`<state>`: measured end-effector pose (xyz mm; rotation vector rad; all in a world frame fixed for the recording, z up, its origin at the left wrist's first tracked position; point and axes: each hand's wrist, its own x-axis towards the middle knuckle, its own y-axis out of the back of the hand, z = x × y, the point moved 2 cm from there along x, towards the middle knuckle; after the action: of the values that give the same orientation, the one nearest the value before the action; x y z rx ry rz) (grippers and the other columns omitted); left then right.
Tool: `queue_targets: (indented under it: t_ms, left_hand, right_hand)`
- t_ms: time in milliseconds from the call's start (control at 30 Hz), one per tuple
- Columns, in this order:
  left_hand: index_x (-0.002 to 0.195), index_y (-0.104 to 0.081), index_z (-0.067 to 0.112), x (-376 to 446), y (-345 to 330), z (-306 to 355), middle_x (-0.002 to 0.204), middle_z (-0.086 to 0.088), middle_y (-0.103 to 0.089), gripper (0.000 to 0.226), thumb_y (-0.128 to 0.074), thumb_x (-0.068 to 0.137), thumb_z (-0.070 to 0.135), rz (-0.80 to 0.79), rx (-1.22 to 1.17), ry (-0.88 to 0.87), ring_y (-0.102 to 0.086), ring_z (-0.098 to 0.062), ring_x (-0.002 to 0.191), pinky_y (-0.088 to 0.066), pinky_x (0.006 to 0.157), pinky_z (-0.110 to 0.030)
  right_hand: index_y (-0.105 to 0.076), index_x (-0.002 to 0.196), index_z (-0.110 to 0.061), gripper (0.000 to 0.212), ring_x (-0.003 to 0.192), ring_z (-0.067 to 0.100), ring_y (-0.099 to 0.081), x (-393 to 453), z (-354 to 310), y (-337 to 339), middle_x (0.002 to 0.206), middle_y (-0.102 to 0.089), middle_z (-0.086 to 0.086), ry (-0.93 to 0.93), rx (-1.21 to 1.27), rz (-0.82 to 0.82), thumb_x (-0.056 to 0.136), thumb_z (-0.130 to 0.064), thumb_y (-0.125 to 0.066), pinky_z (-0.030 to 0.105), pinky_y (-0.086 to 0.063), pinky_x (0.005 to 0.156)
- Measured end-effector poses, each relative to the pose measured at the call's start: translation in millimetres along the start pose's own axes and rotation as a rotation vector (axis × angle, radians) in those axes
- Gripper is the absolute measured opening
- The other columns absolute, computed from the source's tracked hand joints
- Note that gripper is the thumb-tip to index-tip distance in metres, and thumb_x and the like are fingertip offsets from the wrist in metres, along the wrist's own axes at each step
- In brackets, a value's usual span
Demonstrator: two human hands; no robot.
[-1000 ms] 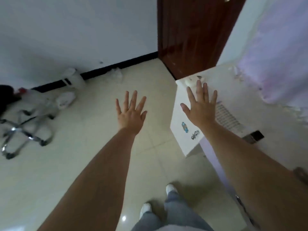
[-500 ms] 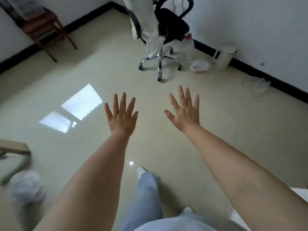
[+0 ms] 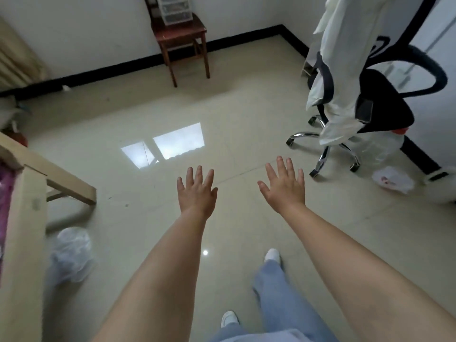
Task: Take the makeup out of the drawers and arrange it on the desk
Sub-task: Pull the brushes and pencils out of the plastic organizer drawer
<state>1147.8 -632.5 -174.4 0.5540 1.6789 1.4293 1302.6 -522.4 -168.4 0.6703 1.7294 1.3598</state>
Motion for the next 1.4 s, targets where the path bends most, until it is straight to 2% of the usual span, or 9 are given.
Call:
queue_targets:
  t_ms: [167,333,533,633,867,1133,1400]
  left_hand:
    - [0.147,-0.007,0.027,109,-3,20,0.158,-0.001,-0.002,0.051,-0.022,0.100,0.038,-0.118,-0.034,0.051,0.006,-0.024,0.145,-0.004,0.116,-0.044]
    - [0.147,-0.012,0.026,206,15,32,0.157,0.000,-0.008,0.050,-0.024,0.100,0.037,-0.228,-0.116,0.146,0.001,-0.024,0.145,-0.007,0.116,-0.044]
    - [0.146,-0.014,0.026,324,47,2,0.157,-0.001,-0.010,0.049,-0.024,0.100,0.037,-0.244,-0.146,0.255,-0.001,-0.025,0.145,-0.011,0.115,-0.044]
    - [0.147,-0.012,0.026,397,67,-29,0.157,0.000,-0.008,0.050,-0.024,0.100,0.037,-0.234,-0.141,0.281,-0.001,-0.024,0.145,-0.011,0.115,-0.044]
    - [0.147,-0.012,0.024,576,139,-101,0.157,-0.001,-0.006,0.050,-0.024,0.100,0.036,-0.177,-0.125,0.241,0.000,-0.025,0.145,-0.009,0.115,-0.045]
    - [0.147,-0.014,0.026,759,201,-152,0.158,0.001,-0.005,0.051,-0.027,0.099,0.039,-0.108,-0.151,0.193,0.001,-0.024,0.145,-0.009,0.116,-0.044]
    - [0.147,-0.016,0.025,957,254,-208,0.157,0.001,-0.006,0.058,-0.035,0.096,0.043,-0.125,-0.240,0.287,0.000,-0.023,0.145,-0.007,0.117,-0.043]
  right_hand:
    - [-0.012,0.145,-0.021,0.055,0.144,0.025,0.004,109,12,-18,0.156,-0.001,0.005,-0.023,-0.017,-0.164,0.096,-0.044,-0.024,0.045,-0.003,0.115]
    - [-0.014,0.145,-0.020,0.055,0.144,0.026,0.003,228,20,3,0.156,-0.003,0.005,0.035,-0.093,-0.278,0.096,-0.043,-0.023,0.045,-0.005,0.115]
    - [-0.015,0.145,-0.019,0.055,0.144,0.028,0.002,365,-25,30,0.156,-0.005,0.006,0.131,-0.137,-0.345,0.096,-0.043,-0.025,0.045,-0.006,0.115]
    - [-0.014,0.145,-0.020,0.055,0.144,0.028,0.002,440,-67,43,0.156,-0.005,0.006,0.181,-0.135,-0.348,0.096,-0.043,-0.025,0.045,-0.006,0.115]
    - [-0.019,0.144,-0.018,0.054,0.143,0.028,-0.002,617,-167,106,0.155,-0.008,0.007,0.159,-0.056,-0.250,0.096,-0.041,-0.027,0.045,-0.009,0.114]
    - [-0.016,0.145,-0.019,0.056,0.144,0.026,0.000,794,-232,149,0.156,-0.005,0.007,0.127,-0.014,-0.229,0.096,-0.042,-0.029,0.046,-0.007,0.115]
    - [-0.015,0.145,-0.019,0.061,0.144,0.025,0.000,1013,-298,189,0.156,-0.003,0.007,0.214,-0.025,-0.234,0.094,-0.049,-0.030,0.045,-0.005,0.115]
